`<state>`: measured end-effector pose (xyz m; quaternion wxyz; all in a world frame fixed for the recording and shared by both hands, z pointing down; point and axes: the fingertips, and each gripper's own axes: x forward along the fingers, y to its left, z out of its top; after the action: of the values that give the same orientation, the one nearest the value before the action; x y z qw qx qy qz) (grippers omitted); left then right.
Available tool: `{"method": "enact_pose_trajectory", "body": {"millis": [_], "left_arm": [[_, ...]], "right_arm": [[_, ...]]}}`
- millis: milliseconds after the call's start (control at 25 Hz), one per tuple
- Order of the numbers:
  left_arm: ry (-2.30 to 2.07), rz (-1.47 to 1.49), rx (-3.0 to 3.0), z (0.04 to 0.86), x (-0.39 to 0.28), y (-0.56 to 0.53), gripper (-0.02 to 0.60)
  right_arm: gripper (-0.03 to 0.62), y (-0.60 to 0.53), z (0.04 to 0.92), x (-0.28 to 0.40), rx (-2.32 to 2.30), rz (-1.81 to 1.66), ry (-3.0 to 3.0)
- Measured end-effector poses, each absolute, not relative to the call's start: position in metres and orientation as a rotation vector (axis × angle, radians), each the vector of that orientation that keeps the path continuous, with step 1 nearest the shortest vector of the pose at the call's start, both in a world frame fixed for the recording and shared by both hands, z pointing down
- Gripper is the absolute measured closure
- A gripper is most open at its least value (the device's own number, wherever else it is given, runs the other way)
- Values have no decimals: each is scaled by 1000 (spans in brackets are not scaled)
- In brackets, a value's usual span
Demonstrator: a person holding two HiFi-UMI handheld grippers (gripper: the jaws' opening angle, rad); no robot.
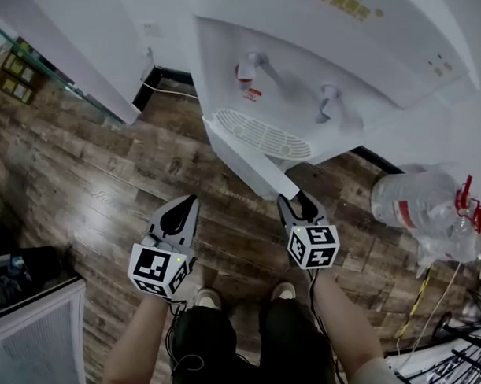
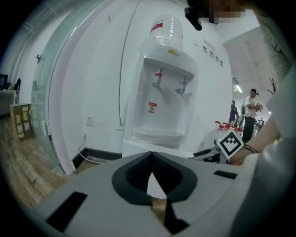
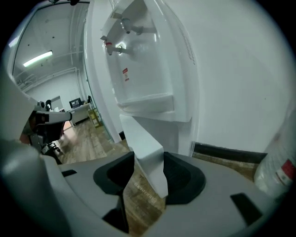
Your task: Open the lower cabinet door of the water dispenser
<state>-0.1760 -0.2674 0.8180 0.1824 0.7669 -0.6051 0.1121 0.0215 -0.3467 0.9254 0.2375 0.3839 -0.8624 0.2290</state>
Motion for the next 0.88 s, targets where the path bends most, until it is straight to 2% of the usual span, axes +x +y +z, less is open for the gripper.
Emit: {"method": "enact_pose_trajectory", "body": {"millis": [360,560,880], "left_arm": [[-1709,355,2019,805,-202,-205,577],[-1736,387,1951,806,-231,-168,577],[-1822,366,1817,816,-294,-130,577]], "right_arm": [[408,-268,928,-28,779,698,-2241],[407,-236,921,-80,647,701,-2244],[359,-205,921,-177,486,755,-2265]]}}
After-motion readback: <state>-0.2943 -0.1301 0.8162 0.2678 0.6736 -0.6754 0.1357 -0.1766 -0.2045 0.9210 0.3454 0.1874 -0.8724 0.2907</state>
